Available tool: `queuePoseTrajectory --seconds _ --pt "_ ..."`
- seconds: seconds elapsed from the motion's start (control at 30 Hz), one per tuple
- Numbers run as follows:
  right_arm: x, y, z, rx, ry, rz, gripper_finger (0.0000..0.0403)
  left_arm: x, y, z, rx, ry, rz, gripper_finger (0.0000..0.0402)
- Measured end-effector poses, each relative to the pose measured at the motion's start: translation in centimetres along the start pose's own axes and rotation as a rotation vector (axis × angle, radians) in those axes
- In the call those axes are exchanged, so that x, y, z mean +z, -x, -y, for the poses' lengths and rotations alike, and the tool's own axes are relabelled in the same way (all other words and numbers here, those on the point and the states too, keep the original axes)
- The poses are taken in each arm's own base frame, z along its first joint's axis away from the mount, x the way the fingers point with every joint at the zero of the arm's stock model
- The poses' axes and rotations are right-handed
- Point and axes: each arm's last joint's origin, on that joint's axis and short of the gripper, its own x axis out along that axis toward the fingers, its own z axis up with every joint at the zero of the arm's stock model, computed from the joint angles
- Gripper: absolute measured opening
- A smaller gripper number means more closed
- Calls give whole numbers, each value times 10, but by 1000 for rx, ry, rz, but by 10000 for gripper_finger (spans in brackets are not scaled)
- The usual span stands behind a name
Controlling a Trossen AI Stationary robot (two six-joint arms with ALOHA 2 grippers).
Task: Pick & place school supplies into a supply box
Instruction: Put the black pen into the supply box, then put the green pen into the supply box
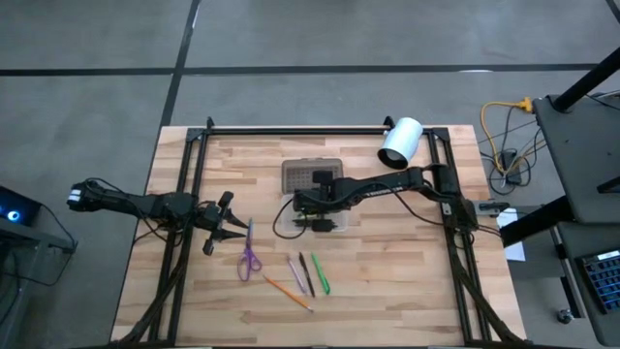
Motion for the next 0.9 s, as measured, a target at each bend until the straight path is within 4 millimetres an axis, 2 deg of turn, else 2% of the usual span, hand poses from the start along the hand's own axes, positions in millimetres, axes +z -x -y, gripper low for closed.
queuePoseTrajectory --seconds 0.43,0.67,0.9 --pt "3 0 0 -1 -29 29 77 0 0 0 0 0 0 99" --pt "3 1 -3 4 -199 26 69 0 0 0 0 0 0 99" --pt "9 11 -7 35 -384 44 63 0 0 0 0 0 0 99"
